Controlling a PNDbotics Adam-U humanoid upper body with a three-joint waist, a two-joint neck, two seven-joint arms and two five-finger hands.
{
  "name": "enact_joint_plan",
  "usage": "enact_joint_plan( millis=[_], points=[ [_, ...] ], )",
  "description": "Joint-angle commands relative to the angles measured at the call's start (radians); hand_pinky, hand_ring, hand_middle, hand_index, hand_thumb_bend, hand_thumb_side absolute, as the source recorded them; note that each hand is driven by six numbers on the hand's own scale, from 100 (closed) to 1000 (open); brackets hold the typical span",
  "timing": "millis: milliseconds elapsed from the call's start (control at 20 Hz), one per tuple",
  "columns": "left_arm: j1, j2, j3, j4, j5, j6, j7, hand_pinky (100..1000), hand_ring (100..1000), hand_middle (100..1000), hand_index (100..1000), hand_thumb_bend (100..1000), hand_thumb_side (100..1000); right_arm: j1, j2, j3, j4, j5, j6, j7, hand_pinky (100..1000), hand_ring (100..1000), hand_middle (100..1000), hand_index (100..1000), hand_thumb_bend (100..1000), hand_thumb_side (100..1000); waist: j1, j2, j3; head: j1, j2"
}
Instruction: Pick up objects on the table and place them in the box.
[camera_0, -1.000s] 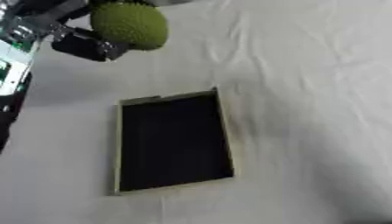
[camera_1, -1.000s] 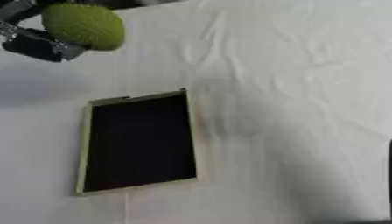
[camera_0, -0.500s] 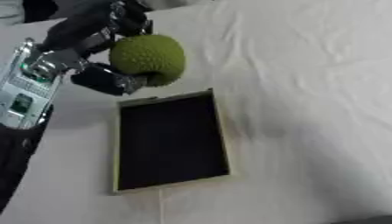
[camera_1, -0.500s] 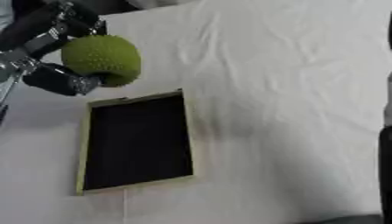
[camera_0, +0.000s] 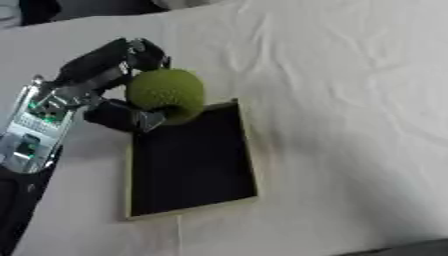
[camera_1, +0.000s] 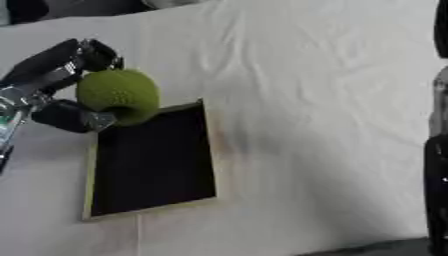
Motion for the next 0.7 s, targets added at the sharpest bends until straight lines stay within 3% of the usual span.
enact_joint_plan(
  millis=[50, 350, 700],
  points=[
    [-0.001, -0.007, 0.004, -0.020, 0.000, -0.205, -0.234, 237, 458, 380, 449, 100, 289, -0.005, -0.030, -0.008, -0.020, 0.011, -0.001, -0.003, 760, 887, 585, 815, 100, 511, -0.005, -0.027, 0.003, -0.006, 0.004],
    [0.018, -0.028, -0.014, -0.032, 0.001, -0.173, -0.288, 264, 475, 405, 480, 100, 273, -0.003, -0.032, -0.008, -0.020, 0.013, -0.002, 0.000, 760, 887, 584, 815, 100, 509, -0.006, -0.025, 0.005, -0.005, 0.008],
    [0.033, -0.057, -0.017, -0.001, -0.080, -0.165, -0.323, 341, 525, 452, 520, 100, 260, -0.005, -0.031, -0.009, -0.020, 0.013, -0.005, -0.001, 759, 887, 585, 814, 100, 509, -0.008, -0.022, 0.004, -0.003, 0.006]
  ],
)
